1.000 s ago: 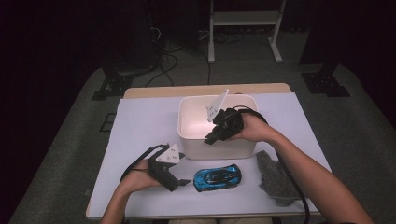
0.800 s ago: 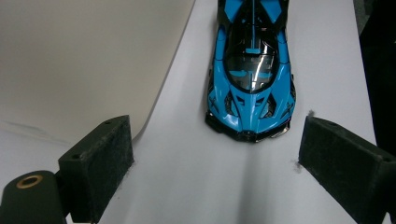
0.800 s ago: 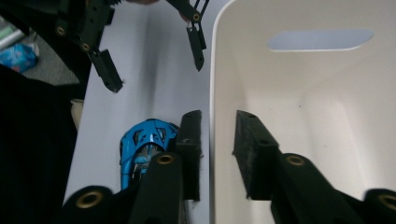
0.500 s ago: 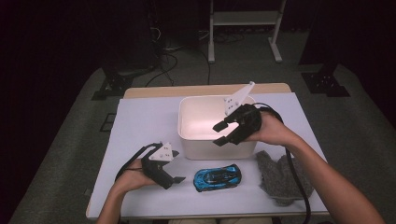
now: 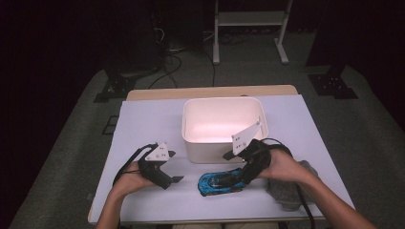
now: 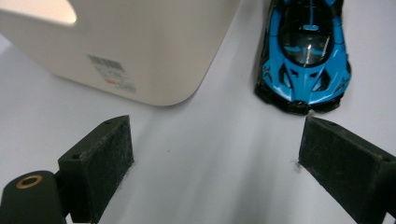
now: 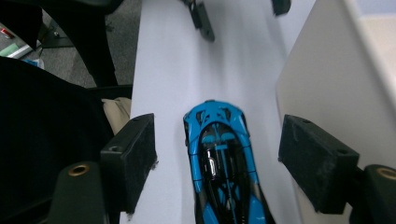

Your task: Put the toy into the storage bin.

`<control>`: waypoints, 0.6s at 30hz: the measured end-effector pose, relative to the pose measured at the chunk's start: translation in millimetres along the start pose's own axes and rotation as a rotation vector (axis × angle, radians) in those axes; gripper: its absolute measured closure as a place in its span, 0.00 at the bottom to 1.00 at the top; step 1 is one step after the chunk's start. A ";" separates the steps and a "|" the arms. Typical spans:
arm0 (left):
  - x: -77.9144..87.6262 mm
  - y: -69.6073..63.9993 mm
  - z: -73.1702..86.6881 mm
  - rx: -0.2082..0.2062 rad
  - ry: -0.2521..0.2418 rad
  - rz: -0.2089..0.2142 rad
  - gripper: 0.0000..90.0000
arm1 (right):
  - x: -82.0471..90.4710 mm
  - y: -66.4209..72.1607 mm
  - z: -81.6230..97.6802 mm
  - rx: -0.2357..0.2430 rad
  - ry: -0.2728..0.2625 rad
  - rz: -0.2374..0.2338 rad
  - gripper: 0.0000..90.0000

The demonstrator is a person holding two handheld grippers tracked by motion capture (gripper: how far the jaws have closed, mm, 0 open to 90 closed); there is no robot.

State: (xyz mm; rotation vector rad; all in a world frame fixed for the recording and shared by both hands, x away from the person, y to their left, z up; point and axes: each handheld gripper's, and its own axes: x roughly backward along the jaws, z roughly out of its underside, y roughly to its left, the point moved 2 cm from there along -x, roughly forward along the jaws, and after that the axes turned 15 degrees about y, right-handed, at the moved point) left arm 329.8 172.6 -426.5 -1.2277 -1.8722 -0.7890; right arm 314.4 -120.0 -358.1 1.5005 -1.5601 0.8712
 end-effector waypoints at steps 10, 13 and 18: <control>-3.3 8.1 7.8 0.039 -0.008 -0.036 0.09 | -44.9 -4.0 14.6 -0.031 0.051 -0.014 0.24; -4.1 8.3 8.2 0.036 0.000 -0.035 0.08 | -56.9 -6.5 17.6 -0.035 0.072 -0.007 0.21; -5.0 8.8 9.3 0.038 0.001 -0.030 0.08 | -74.5 -9.6 20.5 -0.038 0.107 0.002 0.20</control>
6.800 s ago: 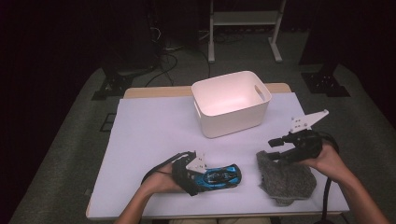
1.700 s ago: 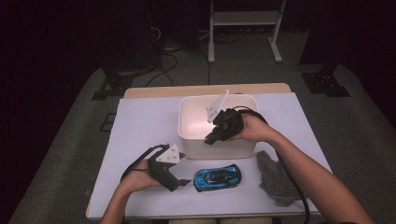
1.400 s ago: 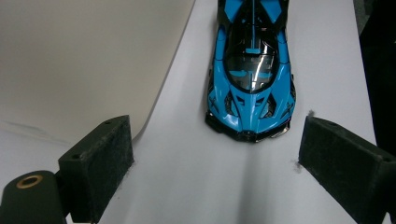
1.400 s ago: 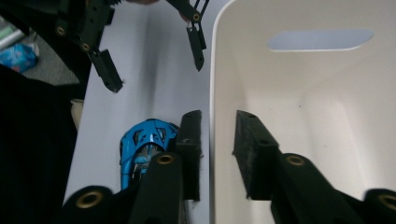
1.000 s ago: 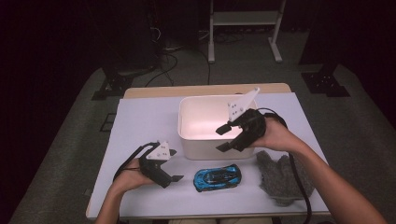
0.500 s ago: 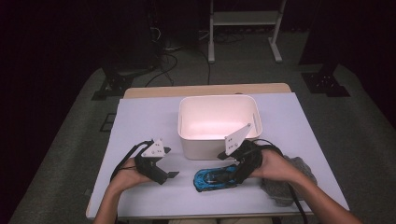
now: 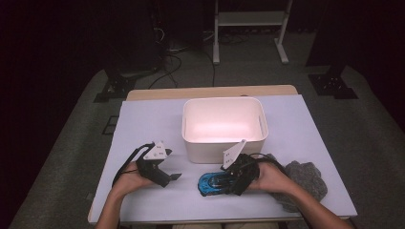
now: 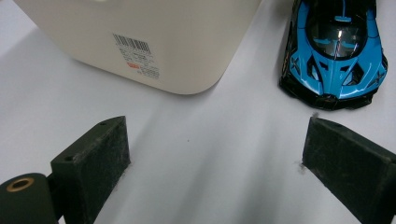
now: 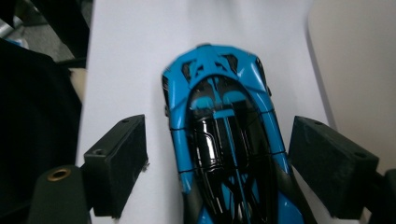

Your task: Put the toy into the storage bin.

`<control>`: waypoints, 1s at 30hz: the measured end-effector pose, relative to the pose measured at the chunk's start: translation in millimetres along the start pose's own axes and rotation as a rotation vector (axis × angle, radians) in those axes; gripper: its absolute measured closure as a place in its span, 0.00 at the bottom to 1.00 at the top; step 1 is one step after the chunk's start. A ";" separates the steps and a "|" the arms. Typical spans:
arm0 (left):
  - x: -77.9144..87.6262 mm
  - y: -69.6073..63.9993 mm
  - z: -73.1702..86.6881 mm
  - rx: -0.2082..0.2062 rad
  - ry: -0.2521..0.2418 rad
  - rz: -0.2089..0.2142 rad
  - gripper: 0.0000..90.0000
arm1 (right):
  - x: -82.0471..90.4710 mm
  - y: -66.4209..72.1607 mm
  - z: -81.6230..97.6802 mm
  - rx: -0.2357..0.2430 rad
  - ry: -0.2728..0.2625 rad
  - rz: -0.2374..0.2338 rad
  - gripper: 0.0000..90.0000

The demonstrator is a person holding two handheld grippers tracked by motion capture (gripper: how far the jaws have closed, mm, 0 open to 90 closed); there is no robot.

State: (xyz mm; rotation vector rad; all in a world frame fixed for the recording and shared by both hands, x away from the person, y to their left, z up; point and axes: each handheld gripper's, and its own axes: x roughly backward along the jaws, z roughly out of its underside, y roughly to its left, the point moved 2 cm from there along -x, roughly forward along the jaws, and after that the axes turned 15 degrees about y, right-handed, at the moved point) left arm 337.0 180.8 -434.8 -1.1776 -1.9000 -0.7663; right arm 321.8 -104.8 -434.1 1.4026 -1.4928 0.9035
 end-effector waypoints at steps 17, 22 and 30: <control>-2.9 0.1 1.8 -0.001 0.012 0.020 0.08 | -24.2 -1.2 -3.5 0.041 0.052 0.060 0.19; -3.5 0.7 3.0 0.001 0.011 0.019 0.08 | -30.2 -1.4 -2.5 0.038 0.063 0.059 0.20; -4.2 0.8 3.8 0.006 0.013 0.019 0.08 | -29.6 0.0 0.0 0.027 0.047 0.065 0.22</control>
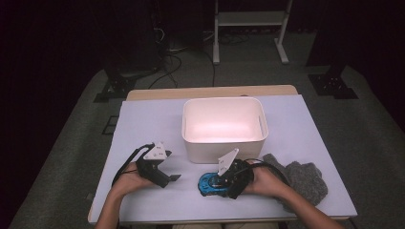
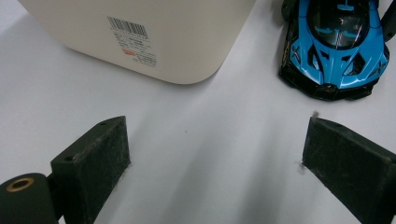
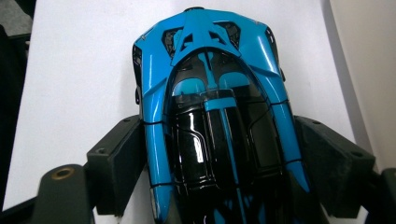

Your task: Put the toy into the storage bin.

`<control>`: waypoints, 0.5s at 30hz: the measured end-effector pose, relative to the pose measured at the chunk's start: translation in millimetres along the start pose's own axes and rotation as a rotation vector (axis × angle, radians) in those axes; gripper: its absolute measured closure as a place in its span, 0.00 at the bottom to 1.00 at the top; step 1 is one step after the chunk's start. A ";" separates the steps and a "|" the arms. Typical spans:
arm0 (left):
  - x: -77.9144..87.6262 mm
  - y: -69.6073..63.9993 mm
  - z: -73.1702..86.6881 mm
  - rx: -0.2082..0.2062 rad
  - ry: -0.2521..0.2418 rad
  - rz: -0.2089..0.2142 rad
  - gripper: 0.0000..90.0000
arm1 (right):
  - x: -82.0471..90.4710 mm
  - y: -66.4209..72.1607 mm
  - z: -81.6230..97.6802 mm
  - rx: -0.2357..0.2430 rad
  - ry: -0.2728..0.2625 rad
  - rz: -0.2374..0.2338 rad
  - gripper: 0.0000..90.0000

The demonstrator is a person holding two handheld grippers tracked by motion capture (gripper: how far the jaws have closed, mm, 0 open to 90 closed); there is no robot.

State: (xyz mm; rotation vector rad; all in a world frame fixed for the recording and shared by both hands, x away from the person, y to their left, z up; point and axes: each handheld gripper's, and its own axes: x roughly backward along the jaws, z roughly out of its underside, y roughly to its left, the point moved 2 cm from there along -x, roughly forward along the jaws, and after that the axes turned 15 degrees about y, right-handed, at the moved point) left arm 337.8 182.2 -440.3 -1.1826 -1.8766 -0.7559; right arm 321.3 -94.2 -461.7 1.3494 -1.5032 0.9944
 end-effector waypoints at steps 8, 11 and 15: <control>-0.4 0.5 0.3 -0.002 0.005 0.002 0.08 | 2.1 2.9 1.9 -0.026 -0.008 0.007 0.27; 0.0 0.5 0.5 -0.004 0.006 0.003 0.08 | 1.9 3.5 1.8 -0.023 -0.010 0.016 0.27; 0.4 0.8 1.1 0.000 0.003 0.002 0.08 | 2.3 3.0 2.7 -0.028 -0.014 0.008 0.27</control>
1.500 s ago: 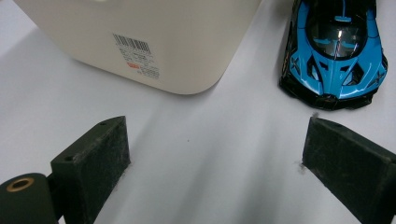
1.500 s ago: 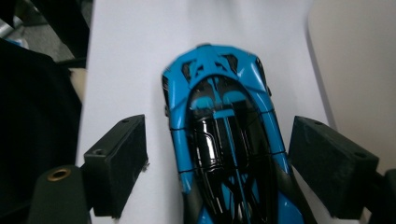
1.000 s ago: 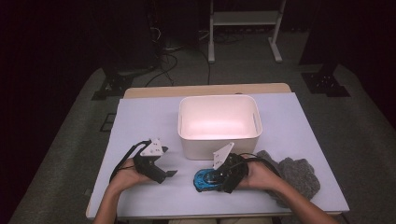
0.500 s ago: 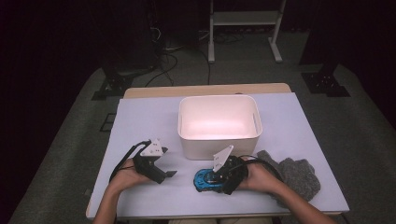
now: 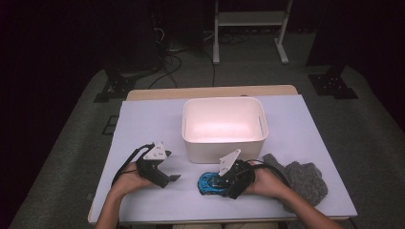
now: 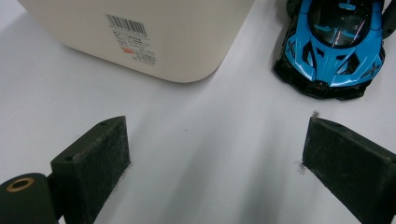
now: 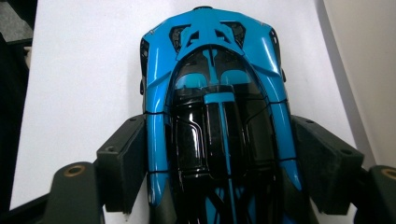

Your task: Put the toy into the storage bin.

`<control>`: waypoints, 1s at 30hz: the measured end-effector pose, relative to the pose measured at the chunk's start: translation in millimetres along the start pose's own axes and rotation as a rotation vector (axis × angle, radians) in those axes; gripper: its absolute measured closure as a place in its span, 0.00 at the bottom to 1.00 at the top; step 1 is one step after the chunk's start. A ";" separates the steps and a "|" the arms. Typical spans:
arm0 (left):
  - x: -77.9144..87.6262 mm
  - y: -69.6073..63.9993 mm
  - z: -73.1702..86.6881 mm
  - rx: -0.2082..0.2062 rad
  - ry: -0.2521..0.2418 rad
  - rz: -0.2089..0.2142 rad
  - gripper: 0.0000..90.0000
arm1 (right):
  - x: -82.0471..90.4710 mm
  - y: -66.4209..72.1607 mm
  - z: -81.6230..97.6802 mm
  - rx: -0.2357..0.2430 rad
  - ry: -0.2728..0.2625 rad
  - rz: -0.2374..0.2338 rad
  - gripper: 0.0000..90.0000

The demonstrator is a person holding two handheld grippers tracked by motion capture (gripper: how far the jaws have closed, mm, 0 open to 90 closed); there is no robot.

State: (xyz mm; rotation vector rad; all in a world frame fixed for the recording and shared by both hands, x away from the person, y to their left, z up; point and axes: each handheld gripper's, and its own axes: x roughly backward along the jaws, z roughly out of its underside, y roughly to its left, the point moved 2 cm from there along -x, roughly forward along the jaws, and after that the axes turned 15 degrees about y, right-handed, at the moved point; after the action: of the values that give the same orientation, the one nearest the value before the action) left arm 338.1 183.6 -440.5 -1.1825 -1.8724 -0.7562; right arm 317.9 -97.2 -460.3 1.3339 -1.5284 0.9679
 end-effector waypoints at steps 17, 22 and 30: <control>-0.3 0.9 0.9 0.004 -0.004 0.006 0.08 | 6.0 0.9 2.8 0.011 0.011 -0.001 0.30; 1.1 2.2 1.9 0.009 -0.009 0.003 0.08 | 6.5 0.2 3.3 0.010 0.010 -0.012 0.30; 1.0 3.1 3.3 0.013 -0.008 0.003 0.08 | 15.1 4.4 0.5 0.028 0.006 -0.028 0.31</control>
State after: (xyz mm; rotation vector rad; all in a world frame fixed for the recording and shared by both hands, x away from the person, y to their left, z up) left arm 339.7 187.9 -441.1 -1.1811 -1.8788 -0.7376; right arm 312.7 -101.9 -446.3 1.3677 -1.4929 0.9778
